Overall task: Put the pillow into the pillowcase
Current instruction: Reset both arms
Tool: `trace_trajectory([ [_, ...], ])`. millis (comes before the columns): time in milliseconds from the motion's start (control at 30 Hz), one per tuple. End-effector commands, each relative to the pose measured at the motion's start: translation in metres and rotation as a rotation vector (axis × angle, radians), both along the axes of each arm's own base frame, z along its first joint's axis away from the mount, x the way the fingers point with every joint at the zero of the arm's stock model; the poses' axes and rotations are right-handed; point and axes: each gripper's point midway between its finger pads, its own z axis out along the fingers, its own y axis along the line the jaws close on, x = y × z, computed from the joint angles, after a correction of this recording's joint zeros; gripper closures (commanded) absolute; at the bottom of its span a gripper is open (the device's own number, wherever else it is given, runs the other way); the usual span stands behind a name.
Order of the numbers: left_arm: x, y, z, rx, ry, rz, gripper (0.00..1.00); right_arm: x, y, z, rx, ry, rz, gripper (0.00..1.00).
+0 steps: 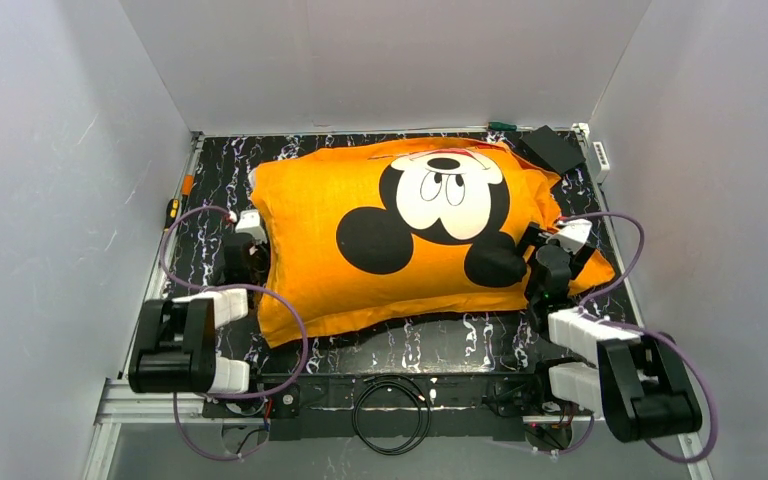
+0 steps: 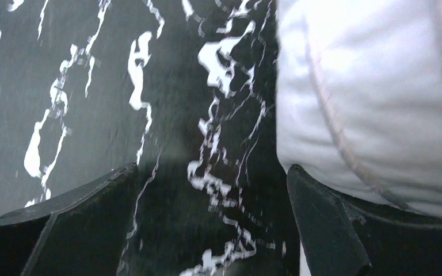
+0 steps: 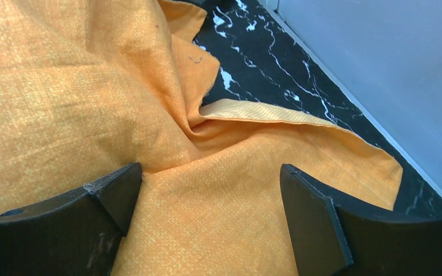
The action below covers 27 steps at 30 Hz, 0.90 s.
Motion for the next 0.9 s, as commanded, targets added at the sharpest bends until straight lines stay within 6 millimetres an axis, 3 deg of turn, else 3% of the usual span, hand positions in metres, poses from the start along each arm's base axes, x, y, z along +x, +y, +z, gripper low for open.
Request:
trace_trajectory([
  [0, 0.046, 0.012, 0.03, 0.153, -0.154, 0.02, 0.02, 0.009, -0.002, -0.01, -0.066, -0.007, 0.017, 0.02],
  [100, 0.041, 0.01, 0.028, 0.133, -0.199, 0.008, 0.02, 0.024, -0.003, -0.009, -0.068, -0.034, 0.001, 0.02],
  [167, 0.038, 0.023, 0.03, 0.132, -0.302, 0.081, 0.02, 0.035, -0.007, -0.016, -0.075, -0.048, -0.006, 0.02],
  [267, 0.035, 0.026, 0.028, 0.127, -0.276, 0.106, 0.02, 0.062, 0.014, -0.038, -0.107, 0.078, 0.138, 0.02],
  [400, 0.036, 0.023, 0.027, 0.13, -0.263, 0.085, 0.02, 0.059, 0.014, -0.035, -0.107, 0.062, 0.144, 0.02],
  [567, 0.04, 0.003, 0.024, 0.125, -0.244, -0.05, 0.02, 0.058, 0.014, -0.036, -0.107, 0.078, 0.142, 0.02],
  [867, 0.039, -0.001, 0.024, 0.116, -0.244, -0.077, 0.02, 0.058, 0.014, -0.037, -0.107, 0.079, 0.142, 0.02],
])
